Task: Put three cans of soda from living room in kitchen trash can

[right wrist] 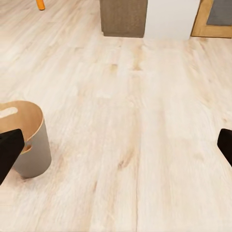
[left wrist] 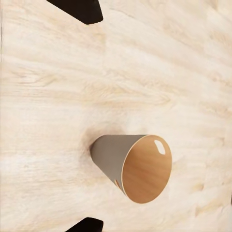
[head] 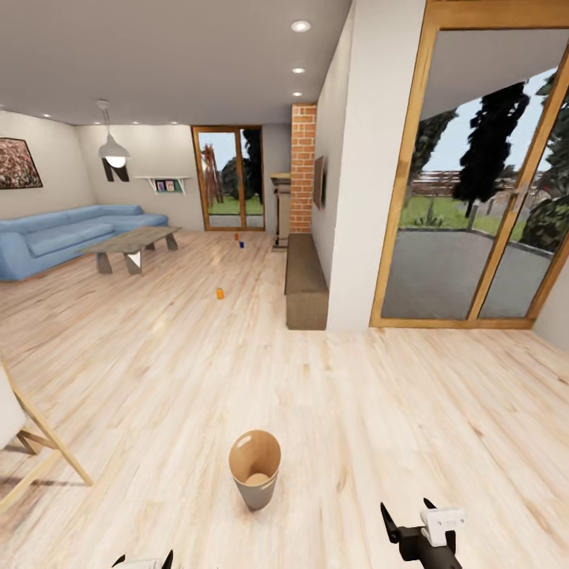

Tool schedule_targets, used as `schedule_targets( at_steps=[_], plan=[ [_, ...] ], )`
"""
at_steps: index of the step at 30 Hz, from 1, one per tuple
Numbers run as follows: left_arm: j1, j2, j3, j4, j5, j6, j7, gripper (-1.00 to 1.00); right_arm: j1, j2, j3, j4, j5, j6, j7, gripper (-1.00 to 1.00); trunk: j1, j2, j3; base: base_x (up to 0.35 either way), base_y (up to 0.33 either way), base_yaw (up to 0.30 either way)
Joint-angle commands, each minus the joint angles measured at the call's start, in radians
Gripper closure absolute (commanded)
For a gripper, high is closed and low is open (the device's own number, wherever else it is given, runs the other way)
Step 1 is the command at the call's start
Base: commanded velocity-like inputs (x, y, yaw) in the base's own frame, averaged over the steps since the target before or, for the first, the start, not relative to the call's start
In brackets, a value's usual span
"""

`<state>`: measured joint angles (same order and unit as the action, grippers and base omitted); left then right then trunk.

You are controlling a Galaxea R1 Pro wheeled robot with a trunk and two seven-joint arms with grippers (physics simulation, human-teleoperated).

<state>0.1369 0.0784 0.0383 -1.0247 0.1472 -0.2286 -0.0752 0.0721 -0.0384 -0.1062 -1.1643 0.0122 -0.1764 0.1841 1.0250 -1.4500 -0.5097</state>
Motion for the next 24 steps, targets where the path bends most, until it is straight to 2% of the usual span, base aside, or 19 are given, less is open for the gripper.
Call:
schedule_targets(
  at_steps=[1,11,24],
  plan=[
    [0.000,0.000,0.000,0.000,0.000,0.000,0.000,-1.00,0.000,0.000,0.000,0.000,0.000,0.000,0.000,-1.00,0.000,0.000,-0.001,0.000,-0.001,0.193],
    [0.000,0.000,0.000,0.000,0.000,0.000,0.000,-1.00,0.000,0.000,-0.001,0.000,0.001,0.000,0.000,-1.00,0.000,0.000,-0.010,0.000,-0.036,0.202],
    [0.000,0.000,0.001,0.000,-0.001,0.000,0.000,-1.00,0.000,0.000,-0.001,0.000,0.002,0.000,0.000,-1.00,0.000,0.000,-0.019,0.000,-0.261,0.215]
  ],
)
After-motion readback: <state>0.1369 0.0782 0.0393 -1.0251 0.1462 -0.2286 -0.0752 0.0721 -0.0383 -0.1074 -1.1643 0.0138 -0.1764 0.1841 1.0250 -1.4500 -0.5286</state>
